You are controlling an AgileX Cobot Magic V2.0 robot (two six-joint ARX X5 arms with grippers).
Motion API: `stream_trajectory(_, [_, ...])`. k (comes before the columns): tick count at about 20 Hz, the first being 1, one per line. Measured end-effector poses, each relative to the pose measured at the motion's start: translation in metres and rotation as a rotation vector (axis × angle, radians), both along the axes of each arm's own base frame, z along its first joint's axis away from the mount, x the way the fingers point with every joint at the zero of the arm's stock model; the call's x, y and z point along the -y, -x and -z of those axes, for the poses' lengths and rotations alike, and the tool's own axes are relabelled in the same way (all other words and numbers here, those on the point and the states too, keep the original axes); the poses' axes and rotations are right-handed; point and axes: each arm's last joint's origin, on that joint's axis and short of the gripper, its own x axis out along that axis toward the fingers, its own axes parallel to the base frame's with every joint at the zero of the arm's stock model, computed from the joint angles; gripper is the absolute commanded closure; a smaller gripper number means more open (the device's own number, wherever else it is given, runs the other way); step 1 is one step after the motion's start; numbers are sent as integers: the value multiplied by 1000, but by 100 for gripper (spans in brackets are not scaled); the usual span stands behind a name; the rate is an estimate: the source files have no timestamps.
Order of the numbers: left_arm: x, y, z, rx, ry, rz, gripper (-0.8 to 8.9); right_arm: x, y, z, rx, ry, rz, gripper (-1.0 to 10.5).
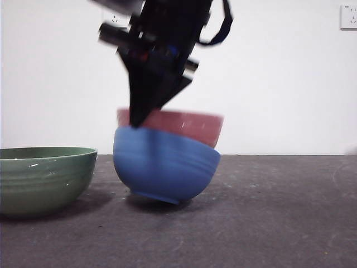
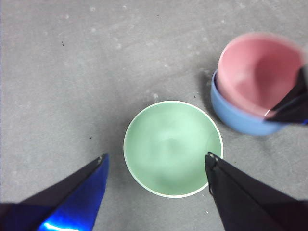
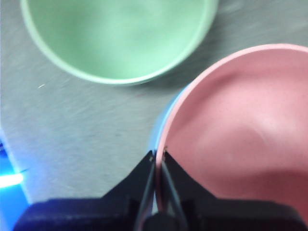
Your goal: Pick up the green bowl on the top,put the green bowl on the left,pick up the red bowl in the middle,put the red bowl on the right
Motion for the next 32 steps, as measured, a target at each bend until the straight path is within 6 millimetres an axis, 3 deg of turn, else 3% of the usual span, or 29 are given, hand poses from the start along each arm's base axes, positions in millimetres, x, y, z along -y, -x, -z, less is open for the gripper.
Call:
stream_trajectory(7, [0, 0, 0, 0, -1, 1, 473, 32, 18, -53, 191, 1, 120, 959])
stream_trajectory(11, [0, 0, 0, 0, -1, 1, 473, 70, 22, -65, 207, 117, 296, 959])
stream_trajectory(14, [0, 0, 0, 0, -1, 1, 473, 102, 14, -42, 140, 170, 440, 959])
stream_trajectory(16, [0, 0, 0, 1, 0, 1, 473, 114, 9, -10, 50, 175, 473, 959])
stream_trajectory(20, [0, 0, 0, 5, 1, 1, 473, 111, 8, 27, -35, 26, 428, 959])
stream_trajectory(26, [0, 0, 0, 6, 1, 1, 473, 101, -3, 49, -67, 26, 430, 955])
stream_trajectory(28, [0, 0, 0, 6, 1, 1, 473, 100, -4, 53, -74, 36, 430, 864])
stream_trajectory(30, [0, 0, 0, 6, 1, 1, 473, 100, -4, 52, -76, 31, 438, 686])
stream_trajectory(32, [0, 0, 0, 6, 2, 1, 473, 100, -5, 52, -79, 21, 455, 660])
